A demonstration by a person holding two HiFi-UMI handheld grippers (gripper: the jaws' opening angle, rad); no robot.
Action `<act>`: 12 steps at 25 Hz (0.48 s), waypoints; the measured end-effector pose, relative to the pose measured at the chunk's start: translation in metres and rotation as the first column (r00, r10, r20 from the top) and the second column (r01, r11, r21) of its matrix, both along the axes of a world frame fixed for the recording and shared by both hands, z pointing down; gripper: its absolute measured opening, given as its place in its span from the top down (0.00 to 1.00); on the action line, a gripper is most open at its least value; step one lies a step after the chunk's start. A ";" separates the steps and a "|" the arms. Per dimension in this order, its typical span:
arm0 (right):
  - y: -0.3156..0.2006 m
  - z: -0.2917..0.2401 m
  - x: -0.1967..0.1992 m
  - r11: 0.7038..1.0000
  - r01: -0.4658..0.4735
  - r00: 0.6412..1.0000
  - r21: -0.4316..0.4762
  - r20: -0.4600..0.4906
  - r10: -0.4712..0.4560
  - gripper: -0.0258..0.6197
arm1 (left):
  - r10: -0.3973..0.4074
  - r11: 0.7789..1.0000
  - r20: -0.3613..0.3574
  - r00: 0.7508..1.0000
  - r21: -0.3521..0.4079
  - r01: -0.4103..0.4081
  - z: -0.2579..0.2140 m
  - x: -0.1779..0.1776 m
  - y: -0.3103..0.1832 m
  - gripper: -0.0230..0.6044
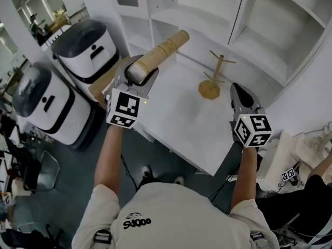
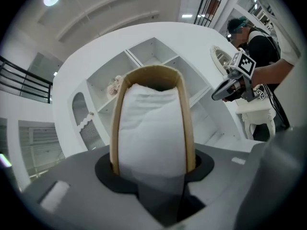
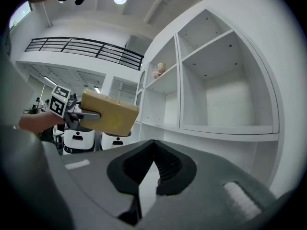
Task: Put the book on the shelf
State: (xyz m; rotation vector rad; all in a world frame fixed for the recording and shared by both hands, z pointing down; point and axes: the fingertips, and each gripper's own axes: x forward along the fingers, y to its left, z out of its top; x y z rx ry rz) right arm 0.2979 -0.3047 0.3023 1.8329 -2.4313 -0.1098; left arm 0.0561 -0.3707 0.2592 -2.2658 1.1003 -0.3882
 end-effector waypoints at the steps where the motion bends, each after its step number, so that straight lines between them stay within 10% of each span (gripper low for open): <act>1: -0.003 0.000 0.001 1.000 -0.004 1.000 0.003 -0.002 0.004 0.97 | 0.002 1.000 0.018 1.000 0.021 -0.002 -0.005 0.005 -0.008 0.58; 12: -0.045 -0.005 0.004 0.986 -0.163 0.986 0.033 0.026 0.163 0.97 | 0.137 0.951 0.187 0.973 0.249 -0.182 -0.058 0.059 -0.085 0.58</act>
